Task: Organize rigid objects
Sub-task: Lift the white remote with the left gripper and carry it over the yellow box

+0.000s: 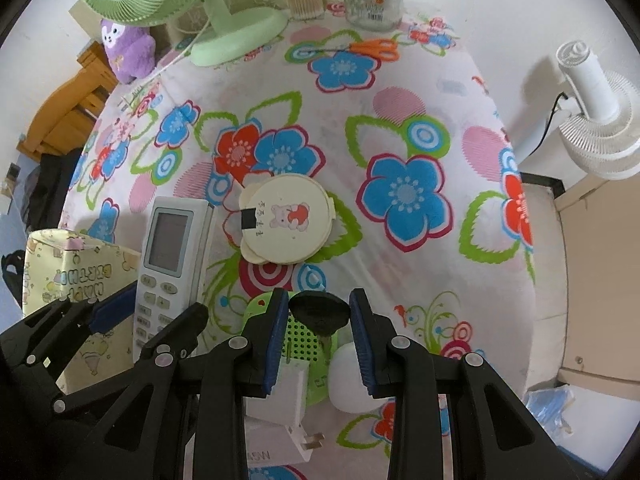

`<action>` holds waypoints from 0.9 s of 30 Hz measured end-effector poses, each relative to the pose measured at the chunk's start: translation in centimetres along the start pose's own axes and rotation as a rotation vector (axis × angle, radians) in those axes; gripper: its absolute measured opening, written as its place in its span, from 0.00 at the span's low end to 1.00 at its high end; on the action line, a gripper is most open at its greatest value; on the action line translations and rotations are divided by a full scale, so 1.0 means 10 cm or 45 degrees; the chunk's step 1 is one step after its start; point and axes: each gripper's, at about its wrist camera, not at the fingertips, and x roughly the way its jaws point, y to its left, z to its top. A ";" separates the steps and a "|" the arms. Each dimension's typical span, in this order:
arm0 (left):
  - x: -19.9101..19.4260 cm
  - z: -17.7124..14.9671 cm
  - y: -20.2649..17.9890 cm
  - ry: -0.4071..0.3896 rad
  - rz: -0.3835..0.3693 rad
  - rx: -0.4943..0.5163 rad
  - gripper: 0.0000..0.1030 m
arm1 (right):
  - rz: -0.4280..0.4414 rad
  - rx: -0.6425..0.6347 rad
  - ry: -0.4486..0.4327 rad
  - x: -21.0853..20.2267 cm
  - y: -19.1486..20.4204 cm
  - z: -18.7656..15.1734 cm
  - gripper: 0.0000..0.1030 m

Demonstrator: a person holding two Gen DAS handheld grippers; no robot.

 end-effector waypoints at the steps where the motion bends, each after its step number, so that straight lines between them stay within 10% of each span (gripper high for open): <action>1: -0.03 0.00 -0.02 -0.007 0.003 0.000 0.44 | -0.003 -0.001 -0.007 -0.04 0.00 0.00 0.34; 27: -0.60 -0.20 0.17 -0.117 -0.045 0.014 0.44 | -0.051 -0.070 -0.108 -0.65 0.41 -0.13 0.34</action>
